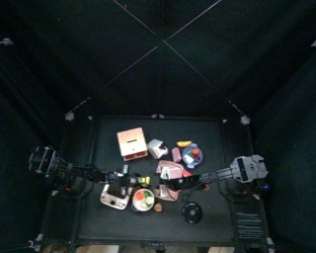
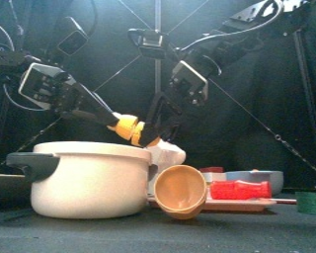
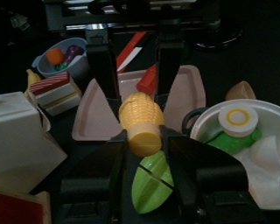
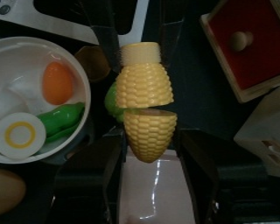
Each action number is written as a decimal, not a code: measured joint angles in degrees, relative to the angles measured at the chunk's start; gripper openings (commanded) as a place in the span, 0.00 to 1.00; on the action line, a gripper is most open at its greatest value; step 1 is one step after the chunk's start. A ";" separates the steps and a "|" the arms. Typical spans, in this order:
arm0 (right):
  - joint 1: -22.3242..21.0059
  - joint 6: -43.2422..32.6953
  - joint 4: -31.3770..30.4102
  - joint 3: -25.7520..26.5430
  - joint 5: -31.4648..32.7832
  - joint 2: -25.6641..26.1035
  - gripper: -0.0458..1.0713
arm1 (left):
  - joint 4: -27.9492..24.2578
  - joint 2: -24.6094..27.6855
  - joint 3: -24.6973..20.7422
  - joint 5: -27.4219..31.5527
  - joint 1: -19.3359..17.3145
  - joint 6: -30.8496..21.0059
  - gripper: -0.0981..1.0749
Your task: Assemble corn
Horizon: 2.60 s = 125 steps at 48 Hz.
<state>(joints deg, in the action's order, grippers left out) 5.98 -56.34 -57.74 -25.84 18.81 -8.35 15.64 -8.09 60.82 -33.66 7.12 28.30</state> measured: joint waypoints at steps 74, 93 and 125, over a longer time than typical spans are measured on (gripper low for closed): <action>1.93 0.00 -0.18 0.44 0.09 -0.53 0.66 | 0.00 1.41 -0.70 0.09 -0.26 0.09 0.60; 3.96 0.00 -2.90 0.88 0.26 -0.88 0.66 | -1.14 1.41 -0.70 0.09 -0.09 0.00 0.60; 3.87 0.00 -1.41 1.49 1.32 -0.97 0.66 | -0.97 1.41 -1.05 -0.09 -0.18 0.09 0.90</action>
<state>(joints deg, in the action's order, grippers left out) 9.84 -56.34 -59.15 -24.35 20.13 -9.32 14.68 -6.68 59.77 -33.75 6.94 28.39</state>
